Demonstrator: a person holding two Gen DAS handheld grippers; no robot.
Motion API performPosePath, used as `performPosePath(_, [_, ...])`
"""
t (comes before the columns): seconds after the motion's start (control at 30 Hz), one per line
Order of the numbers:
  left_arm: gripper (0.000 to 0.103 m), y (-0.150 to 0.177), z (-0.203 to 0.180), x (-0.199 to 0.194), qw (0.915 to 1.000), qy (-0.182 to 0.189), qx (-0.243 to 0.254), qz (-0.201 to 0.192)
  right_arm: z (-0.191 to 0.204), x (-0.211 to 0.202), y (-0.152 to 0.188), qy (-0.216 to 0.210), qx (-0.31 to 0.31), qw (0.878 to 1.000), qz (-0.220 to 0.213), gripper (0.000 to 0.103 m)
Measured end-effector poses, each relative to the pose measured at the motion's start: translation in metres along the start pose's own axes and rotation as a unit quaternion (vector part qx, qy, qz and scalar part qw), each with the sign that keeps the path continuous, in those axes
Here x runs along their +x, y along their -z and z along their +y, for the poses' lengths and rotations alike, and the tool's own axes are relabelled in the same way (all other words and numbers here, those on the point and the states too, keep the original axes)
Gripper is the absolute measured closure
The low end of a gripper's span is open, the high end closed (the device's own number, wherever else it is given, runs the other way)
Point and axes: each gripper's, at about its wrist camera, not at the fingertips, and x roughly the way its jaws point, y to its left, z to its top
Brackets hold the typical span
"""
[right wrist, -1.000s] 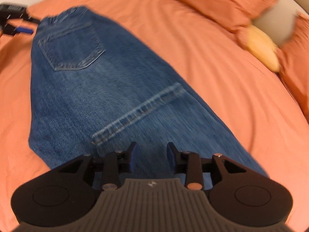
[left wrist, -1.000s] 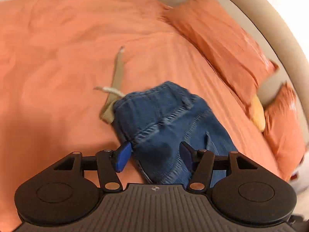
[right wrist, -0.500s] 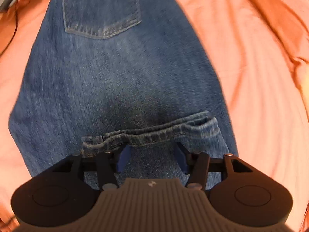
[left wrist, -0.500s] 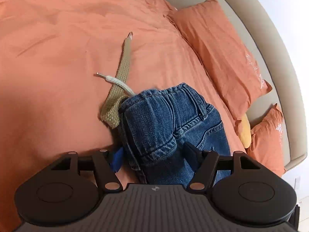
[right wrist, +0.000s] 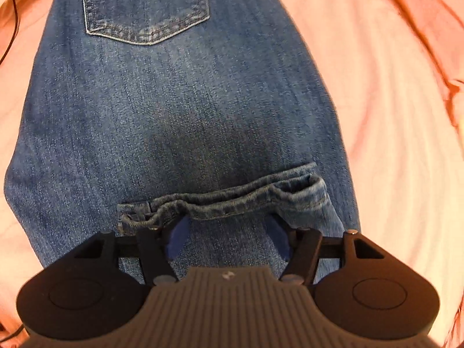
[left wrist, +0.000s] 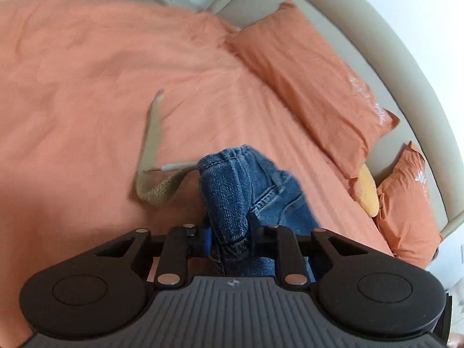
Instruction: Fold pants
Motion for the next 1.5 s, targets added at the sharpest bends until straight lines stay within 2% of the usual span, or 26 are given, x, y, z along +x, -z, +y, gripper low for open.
performPosePath(0.1, [0.080,-0.005,-0.041,-0.017,0.9984,-0.003,0.054,-0.019,0.001,-0.017,0.013,0.014,0.049,0.998,-0.025,0.045])
performPosePath(0.23, [0.081,0.000,-0.111,-0.041,0.9889,-0.001,0.140,-0.049,-0.008,-0.053,0.047,0.018,0.144,0.987,-0.073,0.045])
performPosePath(0.3, [0.081,0.007,-0.150,-0.054,0.9811,0.007,0.182,-0.065,-0.017,-0.071,0.071,0.018,0.204,0.975,-0.089,0.045])
performPosePath(0.4, [0.082,0.027,-0.212,-0.072,0.9667,0.020,0.242,-0.082,-0.024,-0.092,0.118,0.005,0.303,0.946,-0.114,0.045])
performPosePath(0.47, [0.082,0.045,-0.254,-0.079,0.9539,0.023,0.286,-0.087,-0.019,-0.100,0.151,-0.006,0.355,0.925,-0.136,0.045])
performPosePath(0.63, [0.083,0.107,-0.346,-0.066,0.9147,0.021,0.395,-0.084,0.007,-0.103,0.208,0.021,0.442,0.883,-0.156,0.045])
performPosePath(0.7, [0.083,0.136,-0.370,-0.049,0.9057,0.029,0.419,-0.059,0.013,-0.110,0.232,0.023,0.468,0.865,-0.179,0.045])
performPosePath(0.77, [0.084,0.168,-0.388,-0.028,0.8959,0.032,0.441,-0.037,0.024,-0.108,0.248,0.034,0.484,0.852,-0.194,0.045])
performPosePath(0.87, [0.084,0.223,-0.402,0.000,0.8767,0.037,0.480,-0.003,0.036,-0.106,0.271,0.035,0.509,0.832,-0.217,0.045])
performPosePath(0.93, [0.084,0.263,-0.407,0.016,0.8590,0.039,0.510,0.023,0.039,-0.105,0.288,0.024,0.526,0.818,-0.230,0.045])
performPosePath(1.07, [0.084,0.337,-0.401,0.029,0.8121,0.043,0.578,0.063,0.041,-0.093,0.309,0.011,0.552,0.807,-0.211,0.045])
performPosePath(1.13, [0.083,0.359,-0.393,0.035,0.7985,0.045,0.592,0.100,0.040,-0.091,0.314,0.010,0.550,0.811,-0.199,0.045])
performPosePath(1.2, [0.081,0.371,-0.385,0.042,0.7897,0.048,0.594,0.144,0.040,-0.090,0.316,0.018,0.537,0.822,-0.189,0.044])
performPosePath(1.27, [0.077,0.374,-0.380,0.047,0.7833,0.054,0.596,0.169,0.040,-0.088,0.320,0.024,0.529,0.830,-0.177,0.044])
performPosePath(1.3, [0.074,0.373,-0.377,0.049,0.7820,0.062,0.593,0.182,0.040,-0.086,0.323,0.022,0.530,0.830,-0.174,0.044])
performPosePath(1.33, [0.068,0.370,-0.376,0.053,0.7842,0.071,0.584,0.198,0.040,-0.084,0.326,0.016,0.532,0.829,-0.172,0.044])
performPosePath(1.37, [0.063,0.363,-0.375,0.056,0.7904,0.081,0.566,0.219,0.039,-0.081,0.327,0.010,0.536,0.826,-0.172,0.044])
performPosePath(1.47, [0.056,0.338,-0.373,0.066,0.8153,0.114,0.499,0.270,0.035,-0.076,0.329,0.000,0.551,0.816,-0.176,0.044])
performPosePath(1.5, [0.056,0.328,-0.371,0.066,0.8212,0.128,0.477,0.286,0.034,-0.078,0.329,-0.001,0.555,0.812,-0.181,0.044])
